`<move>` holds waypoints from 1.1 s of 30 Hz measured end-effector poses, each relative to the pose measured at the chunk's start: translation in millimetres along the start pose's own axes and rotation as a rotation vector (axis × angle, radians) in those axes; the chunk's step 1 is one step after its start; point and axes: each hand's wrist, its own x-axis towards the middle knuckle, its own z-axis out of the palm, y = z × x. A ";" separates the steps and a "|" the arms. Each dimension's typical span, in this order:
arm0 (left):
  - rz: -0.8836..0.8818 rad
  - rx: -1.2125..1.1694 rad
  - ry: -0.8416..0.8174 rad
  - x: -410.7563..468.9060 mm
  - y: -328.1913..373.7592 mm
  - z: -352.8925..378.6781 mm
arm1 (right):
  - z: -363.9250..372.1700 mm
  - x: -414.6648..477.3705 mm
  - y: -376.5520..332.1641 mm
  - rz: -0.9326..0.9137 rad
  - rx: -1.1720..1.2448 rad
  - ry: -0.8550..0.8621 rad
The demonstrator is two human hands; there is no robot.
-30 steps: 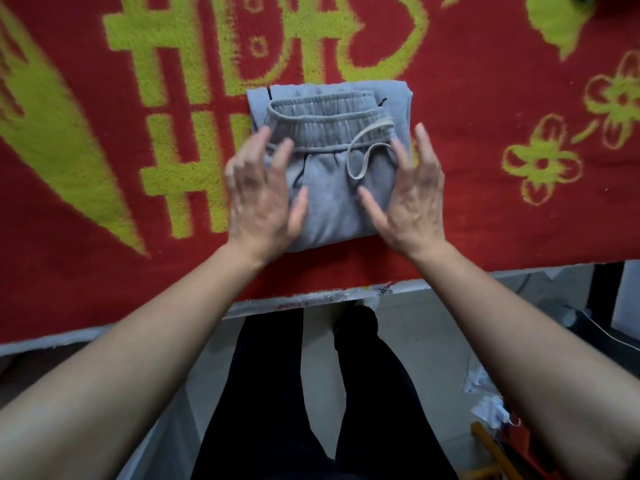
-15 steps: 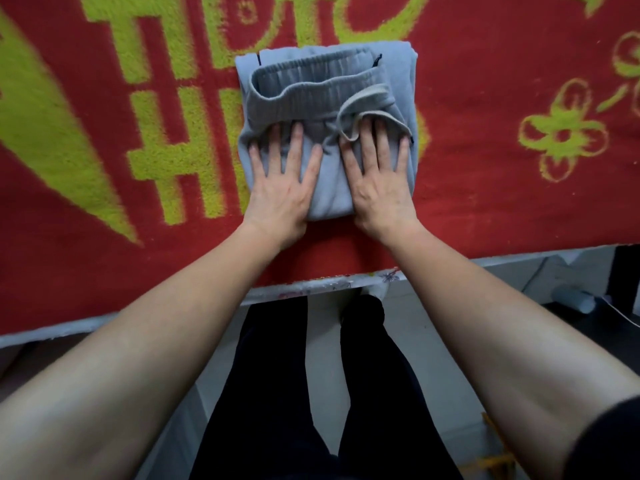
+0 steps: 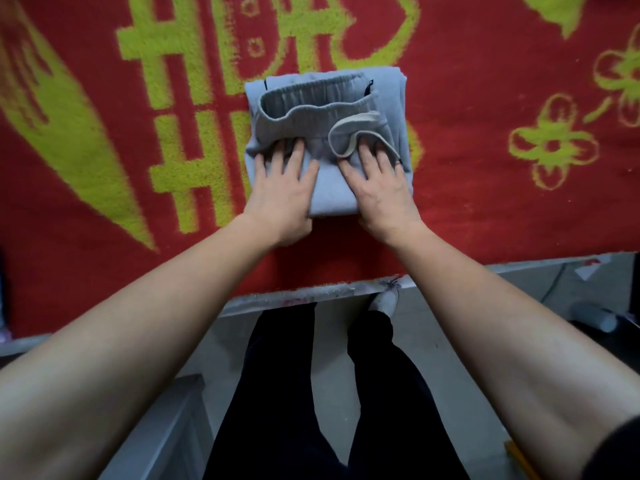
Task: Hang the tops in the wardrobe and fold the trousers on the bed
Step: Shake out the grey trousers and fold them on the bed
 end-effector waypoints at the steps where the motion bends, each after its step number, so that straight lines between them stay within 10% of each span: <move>1: -0.006 0.057 0.054 -7.4 5.0 5.8 | -0.7 0.7 -1.2 -0.008 0.020 -0.011; 16: -0.045 -0.070 -0.049 -22.4 5.5 -25.5 | -65.4 -24.1 -0.9 -0.120 -0.028 0.040; 33: -0.465 -0.326 0.145 -311.7 143.1 -162.9 | -223.0 -255.6 -23.1 -0.645 -0.230 0.386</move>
